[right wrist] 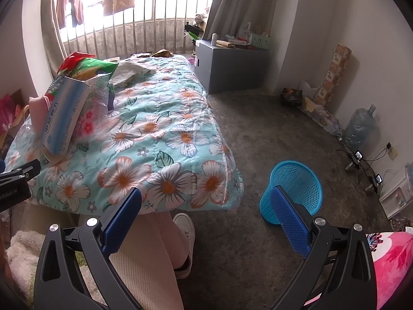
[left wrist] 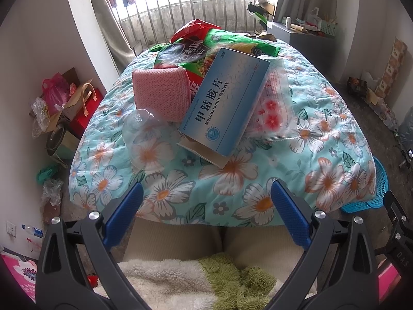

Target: Collect trash

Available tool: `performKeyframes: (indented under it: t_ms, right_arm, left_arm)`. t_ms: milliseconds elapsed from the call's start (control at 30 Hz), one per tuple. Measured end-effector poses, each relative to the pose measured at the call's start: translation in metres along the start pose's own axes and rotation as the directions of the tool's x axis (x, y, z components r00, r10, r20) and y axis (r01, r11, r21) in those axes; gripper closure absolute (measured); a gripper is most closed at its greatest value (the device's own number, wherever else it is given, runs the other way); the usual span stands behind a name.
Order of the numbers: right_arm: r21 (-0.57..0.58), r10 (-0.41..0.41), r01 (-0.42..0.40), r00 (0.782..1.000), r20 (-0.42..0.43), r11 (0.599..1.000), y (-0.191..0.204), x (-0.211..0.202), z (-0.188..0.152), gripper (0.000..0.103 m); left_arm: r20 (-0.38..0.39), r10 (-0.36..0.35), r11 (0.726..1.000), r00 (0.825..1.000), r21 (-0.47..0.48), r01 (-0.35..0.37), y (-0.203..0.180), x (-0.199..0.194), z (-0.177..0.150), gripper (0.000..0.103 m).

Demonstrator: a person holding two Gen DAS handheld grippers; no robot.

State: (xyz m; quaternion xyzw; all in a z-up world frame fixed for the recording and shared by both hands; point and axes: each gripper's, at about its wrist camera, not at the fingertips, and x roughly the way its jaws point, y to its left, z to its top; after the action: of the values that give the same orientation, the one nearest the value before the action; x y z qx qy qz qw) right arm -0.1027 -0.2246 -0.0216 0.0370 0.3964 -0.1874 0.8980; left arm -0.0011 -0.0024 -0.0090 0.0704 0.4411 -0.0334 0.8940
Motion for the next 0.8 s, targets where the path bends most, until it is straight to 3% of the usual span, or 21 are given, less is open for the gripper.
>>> performKeyframes:
  t_ms: [800]
  right_arm:
    - [-0.006,-0.005,0.005,1.0,0.002,1.0,-0.0002,-0.0003,-0.0004,0.006]
  left_arm:
    - [-0.005,0.004,1.0,1.0,0.002,-0.004,0.001,0.0013,-0.001,0.008]
